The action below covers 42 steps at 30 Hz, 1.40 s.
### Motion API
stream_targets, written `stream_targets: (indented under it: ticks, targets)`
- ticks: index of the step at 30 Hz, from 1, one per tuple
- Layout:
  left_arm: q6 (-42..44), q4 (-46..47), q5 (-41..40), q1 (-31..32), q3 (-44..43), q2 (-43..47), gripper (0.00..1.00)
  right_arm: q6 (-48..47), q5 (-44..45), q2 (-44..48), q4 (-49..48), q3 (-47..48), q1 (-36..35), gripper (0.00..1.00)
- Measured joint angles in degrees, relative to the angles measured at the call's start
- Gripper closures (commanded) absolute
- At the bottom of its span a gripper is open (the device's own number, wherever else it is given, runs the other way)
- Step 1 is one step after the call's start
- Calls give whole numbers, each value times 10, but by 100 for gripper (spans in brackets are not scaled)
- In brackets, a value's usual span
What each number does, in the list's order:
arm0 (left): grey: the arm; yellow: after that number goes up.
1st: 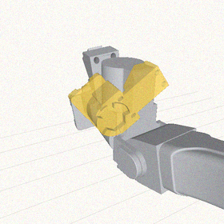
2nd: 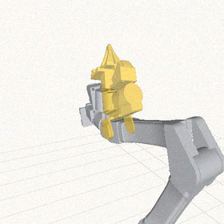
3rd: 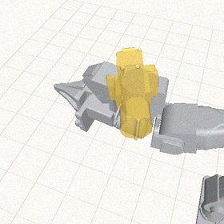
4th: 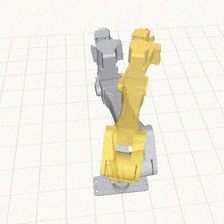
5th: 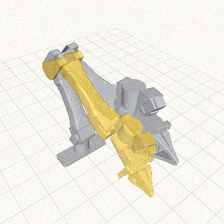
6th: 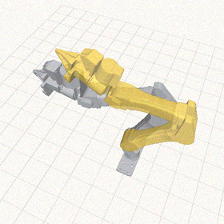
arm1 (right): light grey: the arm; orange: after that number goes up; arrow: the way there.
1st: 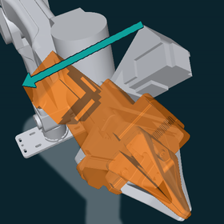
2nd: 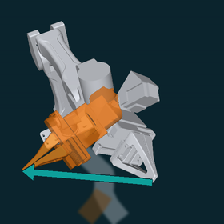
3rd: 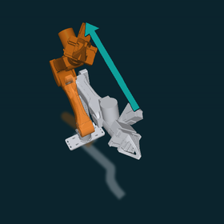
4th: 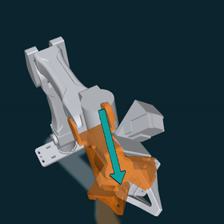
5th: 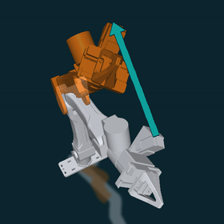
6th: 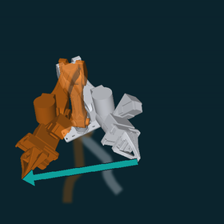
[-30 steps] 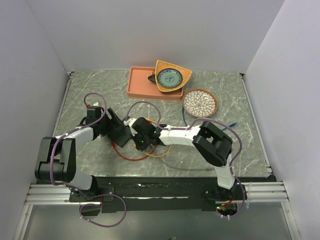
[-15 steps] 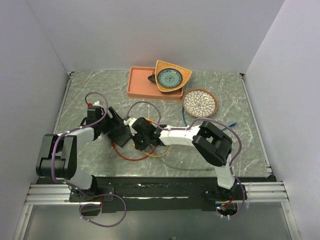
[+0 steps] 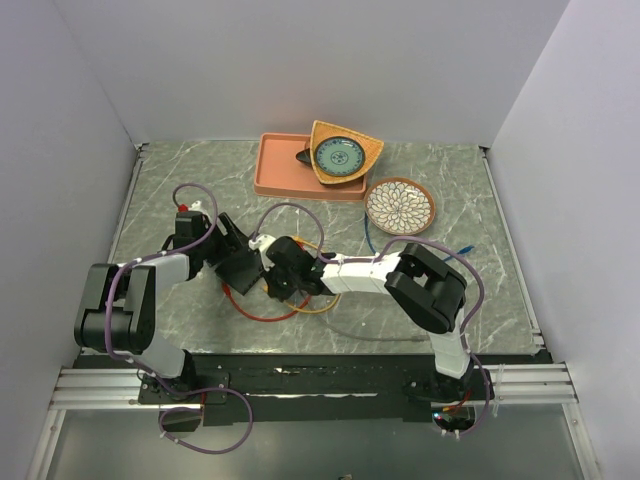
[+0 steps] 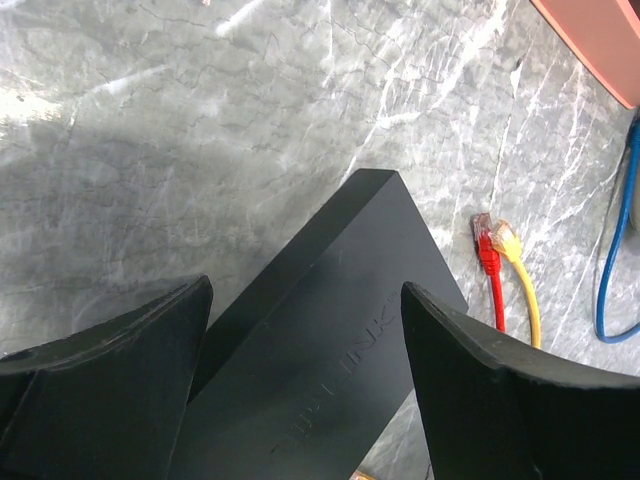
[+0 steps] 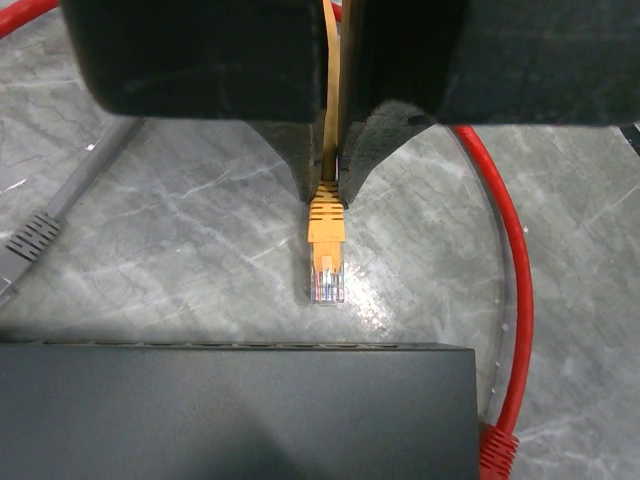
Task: Insert the plug into the switch port
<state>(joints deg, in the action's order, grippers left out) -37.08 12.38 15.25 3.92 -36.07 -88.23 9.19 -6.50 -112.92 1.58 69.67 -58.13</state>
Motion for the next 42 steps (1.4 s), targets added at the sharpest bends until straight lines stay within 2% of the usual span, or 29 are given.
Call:
stream_targets:
  ticks: [27, 42]
  targets:
    - [0, 2, 16, 0, 3, -1, 20, 4, 0, -19, 3, 32, -6, 100]
    - [-2, 3, 25, -2, 4, -1, 21, 19, 40, -26, 31, 50, -12, 100]
